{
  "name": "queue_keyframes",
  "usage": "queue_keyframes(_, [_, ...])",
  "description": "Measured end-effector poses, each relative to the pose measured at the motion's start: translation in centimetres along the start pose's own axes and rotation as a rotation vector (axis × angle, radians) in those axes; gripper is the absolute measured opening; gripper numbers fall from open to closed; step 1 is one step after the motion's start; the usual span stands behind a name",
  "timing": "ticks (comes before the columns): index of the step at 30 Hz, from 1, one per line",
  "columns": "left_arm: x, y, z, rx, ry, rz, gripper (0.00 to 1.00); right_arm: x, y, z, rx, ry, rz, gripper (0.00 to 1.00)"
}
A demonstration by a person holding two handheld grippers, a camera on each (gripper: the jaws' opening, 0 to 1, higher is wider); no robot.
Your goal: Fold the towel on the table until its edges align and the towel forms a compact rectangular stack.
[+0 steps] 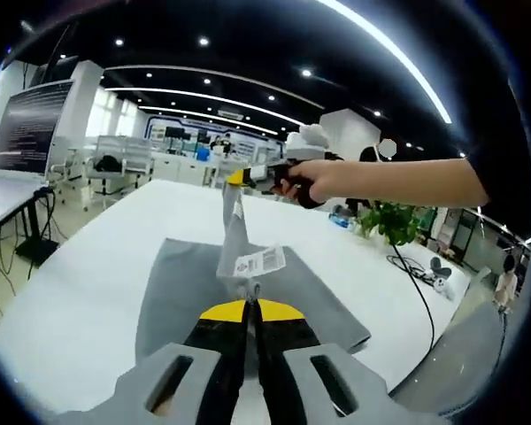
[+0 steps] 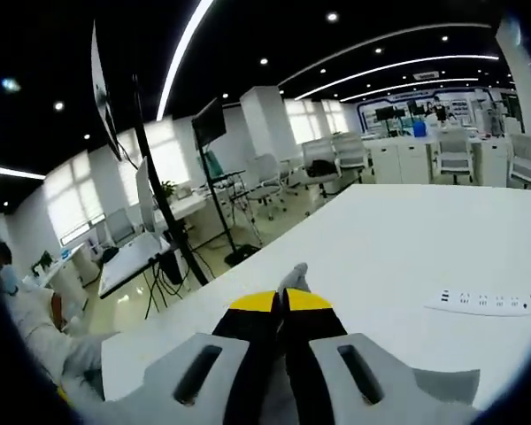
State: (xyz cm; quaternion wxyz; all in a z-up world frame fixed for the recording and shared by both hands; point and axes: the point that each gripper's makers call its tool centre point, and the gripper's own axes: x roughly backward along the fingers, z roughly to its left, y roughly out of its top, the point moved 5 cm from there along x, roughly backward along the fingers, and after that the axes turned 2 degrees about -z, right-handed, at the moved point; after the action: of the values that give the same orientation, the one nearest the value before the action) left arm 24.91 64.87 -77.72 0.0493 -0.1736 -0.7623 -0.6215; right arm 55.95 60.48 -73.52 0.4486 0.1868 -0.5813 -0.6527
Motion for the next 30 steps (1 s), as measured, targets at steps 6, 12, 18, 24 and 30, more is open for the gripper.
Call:
queue_keyframes(6, [-0.2,-1.7,2.4,0.039,0.069,0.021,0.03,-2.6,-1.7,0.7,0.034,0.005,0.043,0.0])
queue_keyframes(12, [-0.8,-3.4,4.0,0.073,0.105,0.029,0.02,-4.9,-3.9,1.3,-0.002,-0.04,0.085,0.0])
queue_keyframes(18, [-0.7,-5.1,5.1,0.126,0.165,0.027,0.02,-6.9,-6.0,1.9,-0.02,-0.046,0.094,0.0])
queue_keyframes(24, [-1.0,-6.9,5.9,0.171,0.212,0.049,0.02,-8.4,-7.0,2.4,-0.023,-0.029,0.095,0.0])
queue_keyframes(30, [-1.2,-7.5,6.3,0.215,0.239,0.041,0.03,-9.8,-7.9,2.4,-0.003,-0.029,0.12,0.0])
